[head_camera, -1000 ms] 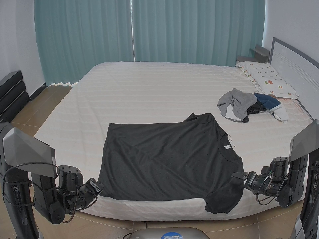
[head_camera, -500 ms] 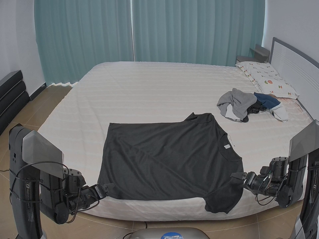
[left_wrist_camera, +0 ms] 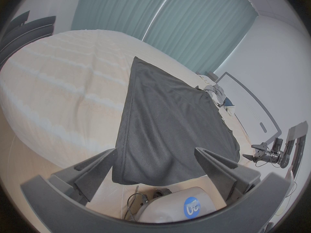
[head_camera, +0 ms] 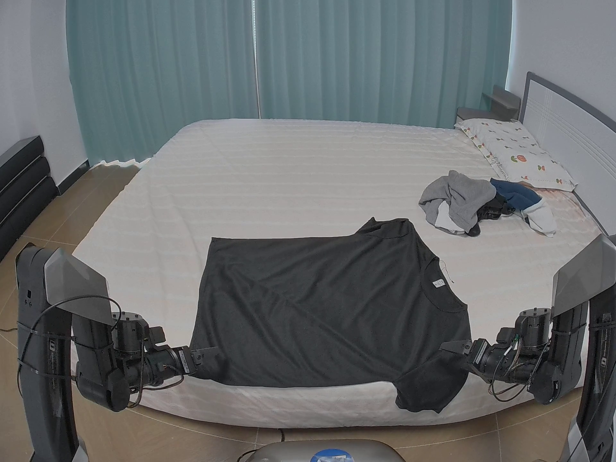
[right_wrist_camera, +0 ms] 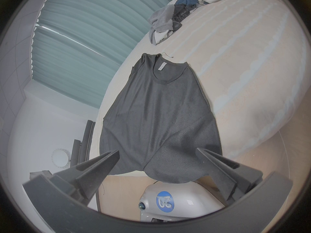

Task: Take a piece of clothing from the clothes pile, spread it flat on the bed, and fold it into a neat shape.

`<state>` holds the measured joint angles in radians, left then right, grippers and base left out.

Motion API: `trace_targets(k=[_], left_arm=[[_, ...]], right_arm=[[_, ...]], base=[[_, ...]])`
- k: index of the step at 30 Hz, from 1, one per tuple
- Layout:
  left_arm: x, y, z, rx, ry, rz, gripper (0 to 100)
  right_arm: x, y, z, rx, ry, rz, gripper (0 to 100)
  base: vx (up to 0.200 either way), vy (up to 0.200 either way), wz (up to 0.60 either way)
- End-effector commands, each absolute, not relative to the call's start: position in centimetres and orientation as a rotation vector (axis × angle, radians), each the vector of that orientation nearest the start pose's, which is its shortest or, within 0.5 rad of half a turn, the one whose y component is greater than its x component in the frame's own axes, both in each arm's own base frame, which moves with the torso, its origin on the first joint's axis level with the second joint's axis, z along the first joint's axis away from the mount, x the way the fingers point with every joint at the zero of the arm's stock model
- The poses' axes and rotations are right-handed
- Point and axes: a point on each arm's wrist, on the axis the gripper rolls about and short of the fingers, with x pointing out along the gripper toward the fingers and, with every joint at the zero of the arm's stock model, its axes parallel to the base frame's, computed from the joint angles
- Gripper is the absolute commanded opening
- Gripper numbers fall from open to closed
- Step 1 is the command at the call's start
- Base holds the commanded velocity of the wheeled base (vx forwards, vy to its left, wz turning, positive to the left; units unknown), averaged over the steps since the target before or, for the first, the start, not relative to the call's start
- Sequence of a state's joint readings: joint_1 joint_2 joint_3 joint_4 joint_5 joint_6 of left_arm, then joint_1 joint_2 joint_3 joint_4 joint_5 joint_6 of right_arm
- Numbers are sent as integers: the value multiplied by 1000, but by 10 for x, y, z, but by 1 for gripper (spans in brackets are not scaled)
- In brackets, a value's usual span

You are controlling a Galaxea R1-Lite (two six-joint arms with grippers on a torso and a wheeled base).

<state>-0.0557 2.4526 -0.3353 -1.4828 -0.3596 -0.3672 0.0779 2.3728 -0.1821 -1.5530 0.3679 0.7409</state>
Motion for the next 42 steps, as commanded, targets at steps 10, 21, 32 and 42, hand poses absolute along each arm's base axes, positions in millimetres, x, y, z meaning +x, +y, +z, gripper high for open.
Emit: trace_targets(k=[10, 21, 32, 42], left_arm=[[276, -22, -77, -395, 728, -287, 100], [276, -22, -78, -372, 725, -248, 100], [277, -21, -79, -371, 721, -242, 100], [280, -37, -78, -353, 713, -299, 100]], right_arm=[[254, 29, -42, 812, 793, 205, 100], [254, 29, -43, 812, 795, 205, 100], [254, 29, -43, 812, 795, 205, 100], [255, 29, -43, 812, 794, 206, 100]], base=[[0, 0, 0], [0, 0, 0], [0, 0, 0], [0, 0, 0]])
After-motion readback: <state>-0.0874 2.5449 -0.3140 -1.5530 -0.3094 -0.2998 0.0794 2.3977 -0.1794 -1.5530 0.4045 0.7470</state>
